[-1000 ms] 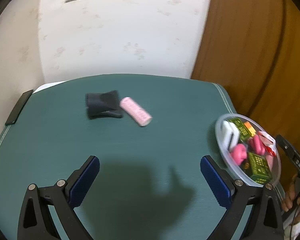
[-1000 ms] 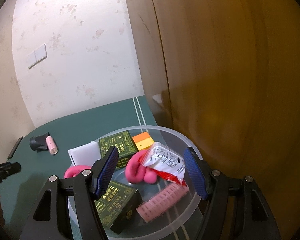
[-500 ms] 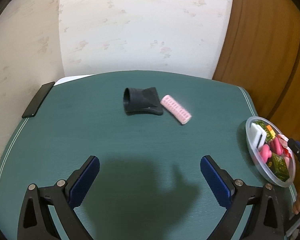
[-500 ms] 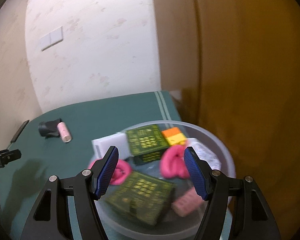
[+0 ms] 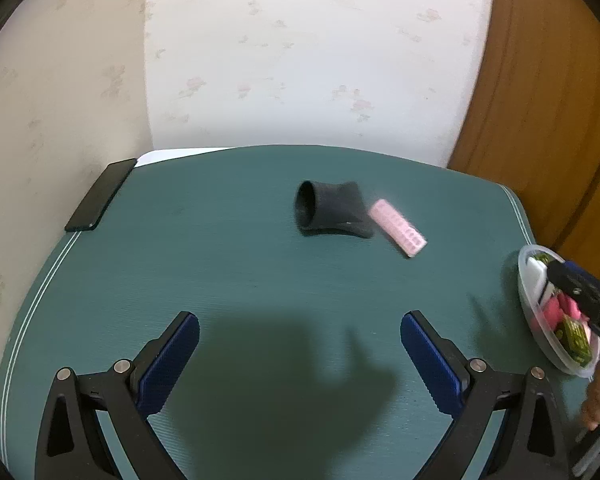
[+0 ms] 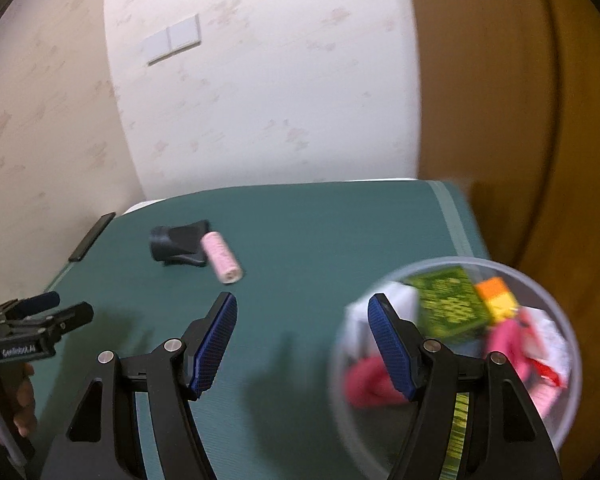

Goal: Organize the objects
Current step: 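Move both grippers back toward the black nozzle and pink roller, then grasp the pink roller with the right gripper while the left grasps the black nozzle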

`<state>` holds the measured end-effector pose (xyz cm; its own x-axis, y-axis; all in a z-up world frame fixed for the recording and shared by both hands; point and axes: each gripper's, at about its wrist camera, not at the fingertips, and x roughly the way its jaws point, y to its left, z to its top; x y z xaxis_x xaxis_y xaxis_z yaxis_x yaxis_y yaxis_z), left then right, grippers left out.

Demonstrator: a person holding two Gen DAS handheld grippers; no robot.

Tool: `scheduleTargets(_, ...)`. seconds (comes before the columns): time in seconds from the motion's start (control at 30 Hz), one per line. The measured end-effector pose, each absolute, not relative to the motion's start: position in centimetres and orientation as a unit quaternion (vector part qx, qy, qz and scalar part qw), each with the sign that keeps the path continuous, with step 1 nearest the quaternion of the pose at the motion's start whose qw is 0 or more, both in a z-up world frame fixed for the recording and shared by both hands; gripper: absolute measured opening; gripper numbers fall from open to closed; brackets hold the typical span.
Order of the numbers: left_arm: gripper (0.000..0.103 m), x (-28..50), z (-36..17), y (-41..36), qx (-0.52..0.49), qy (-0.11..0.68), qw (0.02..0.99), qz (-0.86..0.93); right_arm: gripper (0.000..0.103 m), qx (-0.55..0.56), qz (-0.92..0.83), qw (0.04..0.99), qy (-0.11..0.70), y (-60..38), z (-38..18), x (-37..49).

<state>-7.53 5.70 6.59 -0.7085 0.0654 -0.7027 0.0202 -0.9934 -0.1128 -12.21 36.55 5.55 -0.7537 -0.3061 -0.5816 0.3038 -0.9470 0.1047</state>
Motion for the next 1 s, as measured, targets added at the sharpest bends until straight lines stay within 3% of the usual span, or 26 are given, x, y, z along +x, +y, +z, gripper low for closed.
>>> scheduleTargets(0.33, 0.102, -8.0, 5.7, 2.3, -0.387, -0.077, -0.038, 0.918, 0.069, 0.361, -0.910, 0.199, 0.038, 28.0, 2.1, -17.7)
scheduleTargets(0.77, 0.102, -8.6, 4.7, 1.7, -0.405, -0.097, -0.030, 0.909, 0.069, 0.404, -0.890, 0.206, 0.044, 23.2, -0.8, -23.8)
scheduleTargets(0.9, 0.102, -8.9, 4.2, 1.8, -0.412, -0.095, -0.031, 0.906, 0.063, 0.420, -0.883, 0.203, 0.048, 22.8, -1.7, -25.2)
scheduleTargets(1.0, 0.102, -9.2, 3.9, 1.9, -0.418, -0.093, -0.030, 0.903, 0.051, 0.415, -0.884, 0.207, 0.056, 22.8, -1.6, -25.3)
